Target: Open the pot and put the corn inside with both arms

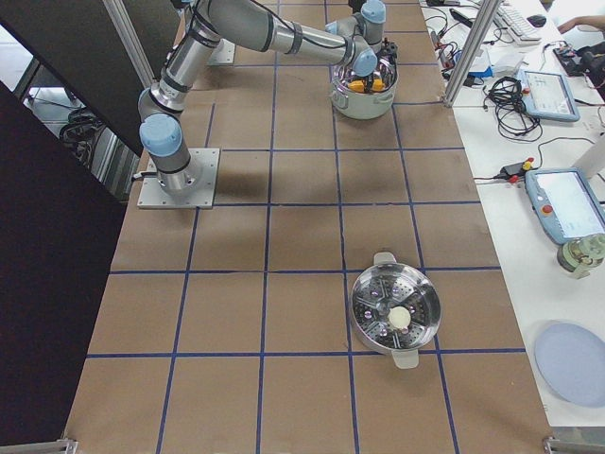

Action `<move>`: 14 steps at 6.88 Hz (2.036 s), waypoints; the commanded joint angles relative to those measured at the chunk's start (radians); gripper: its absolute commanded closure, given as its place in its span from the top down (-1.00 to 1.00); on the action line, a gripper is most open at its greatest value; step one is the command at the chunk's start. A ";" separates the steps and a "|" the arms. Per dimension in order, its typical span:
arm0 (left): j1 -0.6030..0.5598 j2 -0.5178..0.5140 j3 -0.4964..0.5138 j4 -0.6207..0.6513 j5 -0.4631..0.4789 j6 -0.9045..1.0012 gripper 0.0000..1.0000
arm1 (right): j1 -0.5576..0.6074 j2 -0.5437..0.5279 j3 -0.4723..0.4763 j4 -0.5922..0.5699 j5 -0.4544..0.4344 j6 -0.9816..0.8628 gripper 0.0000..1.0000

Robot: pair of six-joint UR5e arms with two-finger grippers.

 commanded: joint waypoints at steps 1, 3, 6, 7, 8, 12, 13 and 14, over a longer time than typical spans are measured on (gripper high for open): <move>-0.001 0.032 0.040 -0.112 0.012 -0.006 1.00 | -0.001 -0.036 -0.002 0.017 -0.012 -0.010 1.00; -0.010 0.154 0.082 -0.312 0.020 -0.011 1.00 | -0.017 -0.178 -0.003 0.188 -0.025 -0.026 1.00; -0.052 0.343 0.120 -0.530 0.014 -0.060 1.00 | -0.131 -0.412 0.014 0.472 -0.022 -0.062 1.00; -0.081 0.352 0.119 -0.541 0.003 -0.065 1.00 | -0.221 -0.513 0.027 0.622 -0.022 -0.181 0.99; -0.114 0.351 0.117 -0.541 0.011 -0.100 1.00 | -0.298 -0.614 0.094 0.678 -0.022 -0.246 0.98; -0.150 0.362 0.117 -0.543 0.019 -0.140 1.00 | -0.327 -0.725 0.248 0.624 -0.026 -0.297 0.96; -0.164 0.363 0.117 -0.544 0.017 -0.166 1.00 | -0.322 -0.728 0.242 0.617 -0.026 -0.305 0.97; -0.167 0.369 0.113 -0.550 0.019 -0.169 1.00 | -0.319 -0.730 0.245 0.590 -0.029 -0.320 0.99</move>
